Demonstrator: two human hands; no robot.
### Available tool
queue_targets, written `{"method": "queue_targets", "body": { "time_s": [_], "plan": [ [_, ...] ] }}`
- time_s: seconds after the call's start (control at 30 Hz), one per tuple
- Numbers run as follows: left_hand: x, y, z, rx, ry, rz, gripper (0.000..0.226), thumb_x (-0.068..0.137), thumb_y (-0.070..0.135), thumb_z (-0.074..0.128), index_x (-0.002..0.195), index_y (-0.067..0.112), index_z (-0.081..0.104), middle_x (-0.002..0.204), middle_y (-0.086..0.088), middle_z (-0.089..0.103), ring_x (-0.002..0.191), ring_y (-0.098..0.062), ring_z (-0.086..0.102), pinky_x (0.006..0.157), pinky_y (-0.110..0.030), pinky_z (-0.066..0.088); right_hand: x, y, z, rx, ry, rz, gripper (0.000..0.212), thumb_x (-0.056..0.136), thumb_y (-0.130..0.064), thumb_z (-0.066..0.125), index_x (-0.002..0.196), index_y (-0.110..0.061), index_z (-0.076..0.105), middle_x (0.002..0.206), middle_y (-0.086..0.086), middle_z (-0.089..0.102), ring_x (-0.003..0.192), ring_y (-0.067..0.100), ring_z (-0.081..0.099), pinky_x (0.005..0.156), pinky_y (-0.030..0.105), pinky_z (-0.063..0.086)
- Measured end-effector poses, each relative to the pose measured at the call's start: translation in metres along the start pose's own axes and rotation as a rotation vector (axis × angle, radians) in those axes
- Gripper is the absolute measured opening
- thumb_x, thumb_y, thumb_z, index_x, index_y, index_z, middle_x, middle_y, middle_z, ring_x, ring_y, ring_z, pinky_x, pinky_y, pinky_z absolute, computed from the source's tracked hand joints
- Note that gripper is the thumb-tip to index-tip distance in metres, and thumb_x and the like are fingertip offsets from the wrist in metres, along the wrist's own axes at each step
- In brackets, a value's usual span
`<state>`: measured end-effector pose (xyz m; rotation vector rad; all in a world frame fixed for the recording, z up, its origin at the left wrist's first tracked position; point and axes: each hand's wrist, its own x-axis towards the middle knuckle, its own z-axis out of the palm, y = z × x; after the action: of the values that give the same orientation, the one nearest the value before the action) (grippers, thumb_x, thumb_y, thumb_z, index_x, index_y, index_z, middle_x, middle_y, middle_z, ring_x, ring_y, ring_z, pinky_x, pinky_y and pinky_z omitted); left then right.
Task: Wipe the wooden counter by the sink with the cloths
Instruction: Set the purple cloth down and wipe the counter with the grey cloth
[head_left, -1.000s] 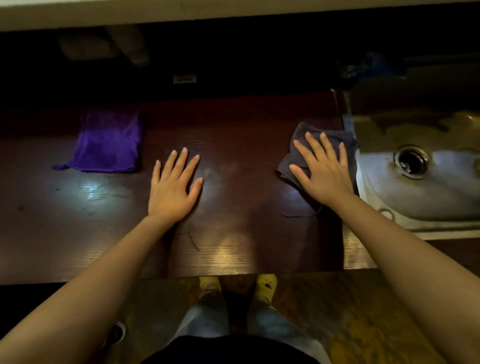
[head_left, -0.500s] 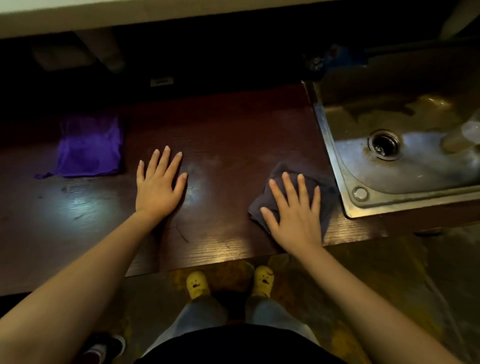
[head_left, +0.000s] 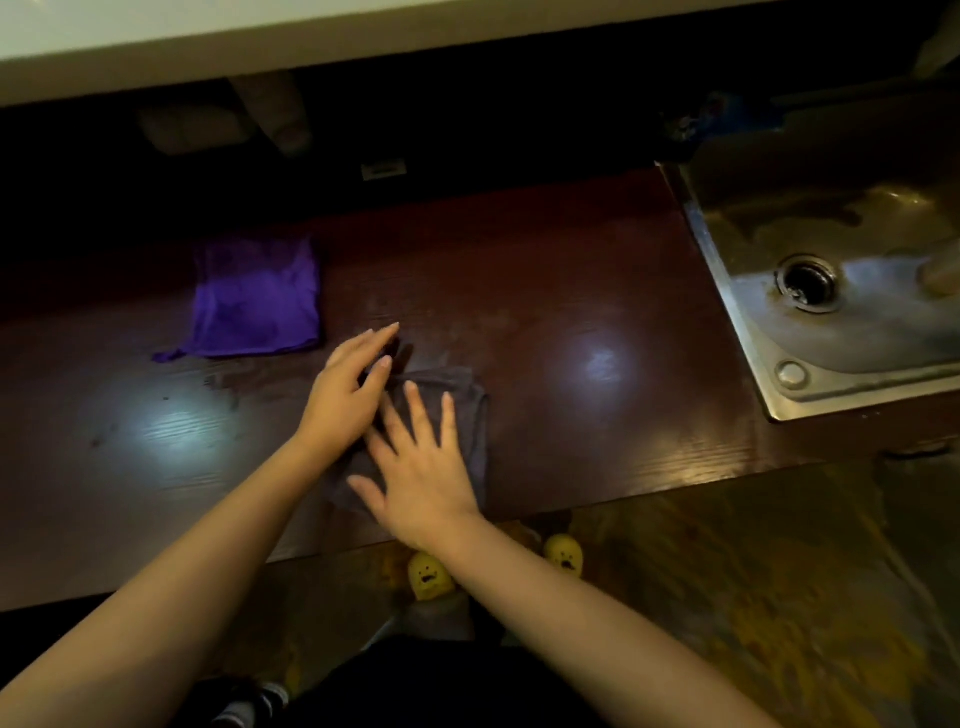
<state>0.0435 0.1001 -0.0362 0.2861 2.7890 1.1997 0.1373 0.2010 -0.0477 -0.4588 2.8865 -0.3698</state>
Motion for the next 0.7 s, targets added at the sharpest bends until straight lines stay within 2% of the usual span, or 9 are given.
{"method": "queue_targets", "body": {
  "time_s": [0.03, 0.1, 0.2, 0.3, 0.37, 0.43, 0.57, 0.63, 0.7],
  "plan": [
    [-0.006, -0.005, -0.010, -0.016, 0.028, -0.017, 0.040, 0.093, 0.013, 0.047, 0.131, 0.022, 0.049, 0.129, 0.002, 0.056, 0.124, -0.007, 0.042, 0.104, -0.013, 0.023, 0.008, -0.012, 0.002, 0.009, -0.015, -0.039, 0.064, 0.091, -0.055, 0.033, 0.144, -0.021, 0.027, 0.158, 0.007, 0.017, 0.145, 0.034, -0.007, 0.110, 0.059, -0.020],
    [-0.017, -0.018, -0.036, -0.047, 0.061, -0.109, 0.041, 0.093, 0.013, 0.045, 0.130, 0.029, 0.049, 0.118, 0.011, 0.060, 0.119, -0.006, 0.046, 0.102, -0.018, 0.031, 0.023, -0.038, 0.004, 0.033, -0.042, -0.111, 0.064, 0.092, -0.054, 0.032, 0.146, -0.021, 0.024, 0.159, 0.006, 0.012, 0.145, 0.033, -0.014, 0.108, 0.056, -0.025],
    [-0.027, -0.034, -0.065, -0.053, 0.183, -0.247, 0.042, 0.090, 0.006, 0.046, 0.128, 0.023, 0.053, 0.119, -0.002, 0.064, 0.117, -0.018, 0.054, 0.102, -0.031, 0.038, 0.035, -0.056, 0.004, 0.110, -0.088, -0.175, 0.070, 0.090, -0.055, 0.036, 0.148, -0.023, 0.013, 0.160, 0.005, 0.000, 0.143, 0.029, -0.022, 0.107, 0.054, -0.028],
    [-0.035, -0.041, -0.080, 0.018, 0.322, -0.350, 0.042, 0.086, 0.002, 0.048, 0.126, 0.013, 0.055, 0.118, -0.015, 0.064, 0.108, -0.028, 0.059, 0.091, -0.025, 0.039, 0.037, -0.048, -0.009, 0.407, -0.079, -0.159, 0.069, 0.091, -0.044, 0.044, 0.149, -0.021, 0.014, 0.160, 0.003, 0.005, 0.146, 0.022, -0.011, 0.113, 0.047, -0.020],
    [-0.045, -0.040, -0.079, 0.074, 0.324, -0.399, 0.043, 0.085, 0.003, 0.051, 0.127, 0.011, 0.053, 0.118, -0.018, 0.062, 0.107, -0.031, 0.058, 0.090, -0.029, 0.040, 0.034, -0.036, -0.017, 0.528, 0.061, -0.100, 0.061, 0.091, -0.030, 0.046, 0.146, -0.015, 0.025, 0.157, 0.006, 0.020, 0.147, 0.020, 0.005, 0.119, 0.041, -0.005],
    [-0.061, -0.035, -0.067, 0.133, 0.267, -0.334, 0.044, 0.083, 0.003, 0.053, 0.127, 0.009, 0.053, 0.123, -0.020, 0.059, 0.112, -0.034, 0.054, 0.099, -0.039, 0.040, 0.027, -0.024, -0.017, 0.395, 0.160, -0.023, 0.060, 0.089, -0.025, 0.047, 0.144, -0.010, 0.029, 0.155, 0.010, 0.026, 0.146, 0.023, 0.011, 0.121, 0.041, 0.002],
    [-0.092, -0.030, -0.032, 0.351, 0.122, -0.286, 0.049, 0.090, 0.019, 0.049, 0.138, 0.020, 0.040, 0.151, -0.012, 0.031, 0.136, -0.031, 0.030, 0.111, -0.049, 0.023, 0.021, -0.012, -0.004, 0.117, 0.021, -0.016, 0.070, 0.092, -0.037, 0.043, 0.149, -0.010, 0.011, 0.159, 0.012, 0.000, 0.147, 0.027, -0.007, 0.117, 0.040, -0.008],
    [-0.096, -0.037, -0.026, 0.467, 0.126, -0.307, 0.048, 0.092, 0.022, 0.043, 0.140, 0.021, 0.036, 0.155, -0.011, 0.020, 0.141, -0.031, 0.021, 0.113, -0.052, 0.017, 0.032, -0.016, -0.002, 0.081, -0.022, -0.058, 0.071, 0.094, -0.041, 0.038, 0.149, -0.011, 0.005, 0.159, 0.012, -0.005, 0.146, 0.026, -0.011, 0.117, 0.039, -0.010],
    [-0.092, -0.049, -0.036, 0.529, 0.154, -0.344, 0.047, 0.093, 0.020, 0.042, 0.140, 0.017, 0.036, 0.155, -0.014, 0.020, 0.141, -0.033, 0.020, 0.113, -0.053, 0.015, 0.050, -0.024, -0.003, 0.063, -0.042, -0.109, 0.072, 0.095, -0.044, 0.037, 0.149, -0.011, 0.003, 0.159, 0.012, -0.007, 0.146, 0.026, -0.012, 0.117, 0.039, -0.011]
  ]
}}
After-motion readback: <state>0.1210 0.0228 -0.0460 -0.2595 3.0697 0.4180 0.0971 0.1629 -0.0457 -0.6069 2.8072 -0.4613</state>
